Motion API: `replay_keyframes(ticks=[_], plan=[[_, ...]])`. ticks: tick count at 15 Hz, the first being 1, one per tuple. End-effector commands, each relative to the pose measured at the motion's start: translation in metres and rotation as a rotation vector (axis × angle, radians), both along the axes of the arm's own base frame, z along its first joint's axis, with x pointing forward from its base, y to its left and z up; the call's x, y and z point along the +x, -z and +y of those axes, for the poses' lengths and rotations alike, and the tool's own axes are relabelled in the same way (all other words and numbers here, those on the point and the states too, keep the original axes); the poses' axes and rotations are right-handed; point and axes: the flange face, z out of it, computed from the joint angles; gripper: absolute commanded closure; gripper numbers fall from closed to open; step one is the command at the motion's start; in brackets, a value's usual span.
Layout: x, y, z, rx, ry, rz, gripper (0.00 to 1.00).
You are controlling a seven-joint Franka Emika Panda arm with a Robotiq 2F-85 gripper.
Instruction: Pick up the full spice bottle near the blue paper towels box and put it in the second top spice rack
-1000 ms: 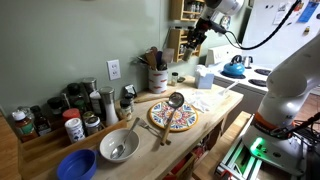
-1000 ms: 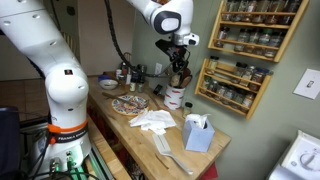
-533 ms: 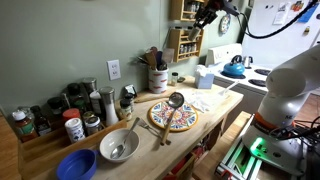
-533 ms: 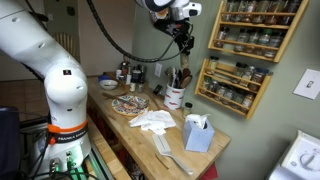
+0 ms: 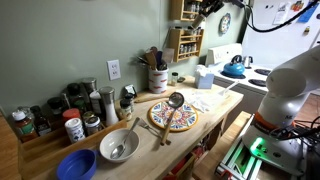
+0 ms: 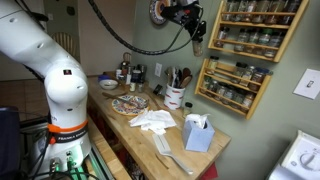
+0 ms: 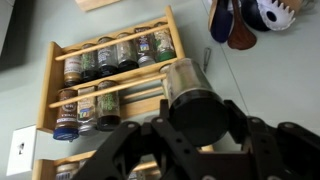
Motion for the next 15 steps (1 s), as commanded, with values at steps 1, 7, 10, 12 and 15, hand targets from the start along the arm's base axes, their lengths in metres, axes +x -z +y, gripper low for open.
replay_keyframes(ticks=[1,7,10,12,15], plan=[[0.001,-0.001,0.000,0.000,-0.002,0.001,0.45],[0.016,-0.045,-0.014,-0.039,-0.010,-0.058,0.70],[0.024,-0.075,-0.023,-0.058,0.001,-0.111,0.70],[0.032,-0.088,-0.031,-0.060,0.015,-0.146,0.70],[0.047,-0.094,-0.043,-0.058,0.034,-0.172,0.70]])
